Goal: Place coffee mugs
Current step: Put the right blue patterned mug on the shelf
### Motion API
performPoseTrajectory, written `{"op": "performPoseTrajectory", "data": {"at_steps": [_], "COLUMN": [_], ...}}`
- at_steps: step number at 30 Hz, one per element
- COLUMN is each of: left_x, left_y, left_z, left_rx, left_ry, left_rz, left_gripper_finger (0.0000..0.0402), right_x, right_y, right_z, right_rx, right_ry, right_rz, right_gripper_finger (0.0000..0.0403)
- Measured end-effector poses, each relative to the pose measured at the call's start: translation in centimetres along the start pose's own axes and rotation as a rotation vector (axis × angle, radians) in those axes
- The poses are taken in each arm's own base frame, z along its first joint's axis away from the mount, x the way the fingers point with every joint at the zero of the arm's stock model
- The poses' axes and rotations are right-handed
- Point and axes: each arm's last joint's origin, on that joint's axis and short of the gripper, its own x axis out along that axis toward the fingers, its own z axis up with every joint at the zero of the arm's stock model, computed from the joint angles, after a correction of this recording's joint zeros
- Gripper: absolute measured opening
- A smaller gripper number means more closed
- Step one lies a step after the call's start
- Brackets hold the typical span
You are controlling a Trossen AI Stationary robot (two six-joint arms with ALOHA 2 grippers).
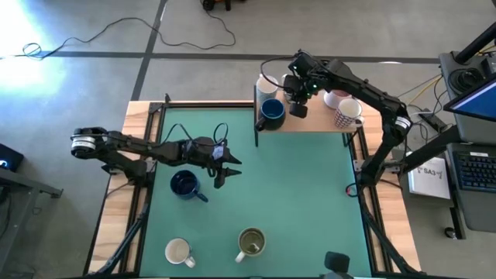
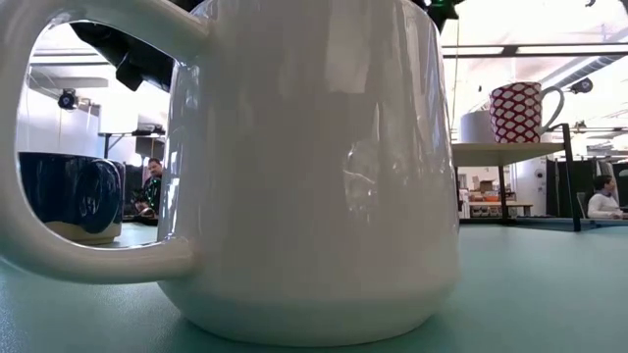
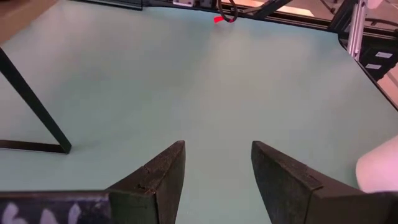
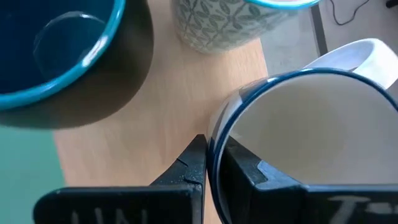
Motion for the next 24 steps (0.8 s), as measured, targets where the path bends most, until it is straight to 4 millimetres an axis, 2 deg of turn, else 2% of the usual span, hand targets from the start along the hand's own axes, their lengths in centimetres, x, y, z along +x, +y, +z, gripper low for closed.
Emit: {"op": "performPoseTrajectory", "data": {"at_steps": [7,24], "left_x": [-0.03,-0.08], "left_y": [0.19,0.47], "left_z": [-0.02,0.0], "left_rx": [-0.004,-0.01], "left_ry": [0.004,0.005], "left_rz": [-0.004,-0.015], "left_gripper_finger": [0.0168,0.0168], "right_x": [0.84,-0.12], "right_y": [-0.18,0.02], "right_z": [0.2,-0.18], "right_rx": [-0.008,0.025], "right_ry": [0.016,0.012], "right_rz": [0.003,0.006], "right_gripper_finger": [0.0023,0.0023]}}
